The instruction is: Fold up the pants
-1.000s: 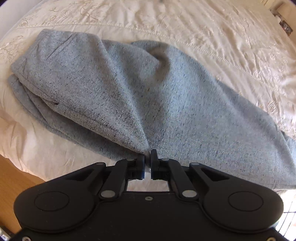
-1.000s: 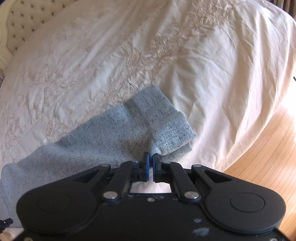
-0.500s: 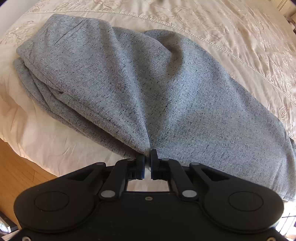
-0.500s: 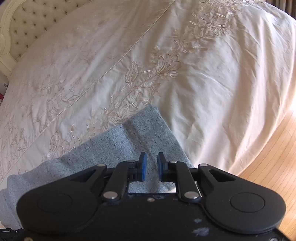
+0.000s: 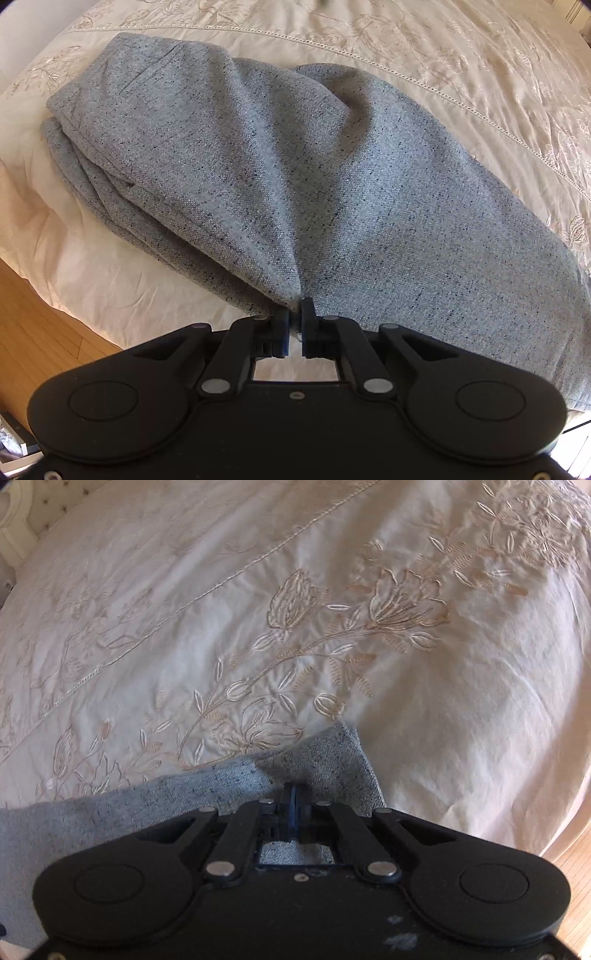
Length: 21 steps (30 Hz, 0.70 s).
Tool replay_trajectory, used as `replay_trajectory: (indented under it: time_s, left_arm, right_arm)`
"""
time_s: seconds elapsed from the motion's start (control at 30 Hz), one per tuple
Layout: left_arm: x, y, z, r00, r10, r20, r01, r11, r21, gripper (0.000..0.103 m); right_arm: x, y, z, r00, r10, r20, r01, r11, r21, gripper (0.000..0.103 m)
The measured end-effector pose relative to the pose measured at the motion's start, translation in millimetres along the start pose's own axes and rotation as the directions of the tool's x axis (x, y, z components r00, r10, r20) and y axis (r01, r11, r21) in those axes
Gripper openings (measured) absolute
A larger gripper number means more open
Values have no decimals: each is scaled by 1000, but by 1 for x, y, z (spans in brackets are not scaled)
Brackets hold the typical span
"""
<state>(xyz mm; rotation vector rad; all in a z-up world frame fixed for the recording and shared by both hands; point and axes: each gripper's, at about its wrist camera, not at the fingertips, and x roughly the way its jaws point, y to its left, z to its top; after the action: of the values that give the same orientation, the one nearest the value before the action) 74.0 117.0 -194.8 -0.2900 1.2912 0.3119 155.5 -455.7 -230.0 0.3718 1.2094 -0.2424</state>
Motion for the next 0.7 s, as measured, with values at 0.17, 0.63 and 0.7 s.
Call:
replay_trajectory:
  time_s: [0.17,0.63,0.7]
  left_arm:
    - [1,1,-1,1000,1,-8,-1,1000,7,8]
    - [-19,48,5,998,-68,1,67,982,176,20]
    - [-29,68,18,997,-77,25,71,978,198,20]
  right_arm:
    - [-28,28,-17,995,96,35,-91,990,-110,13]
    - [-43,122,-56,992,-29,124,47,988,-150,15]
    - [-54,154,-65,992,15,128,8,984,-177,15]
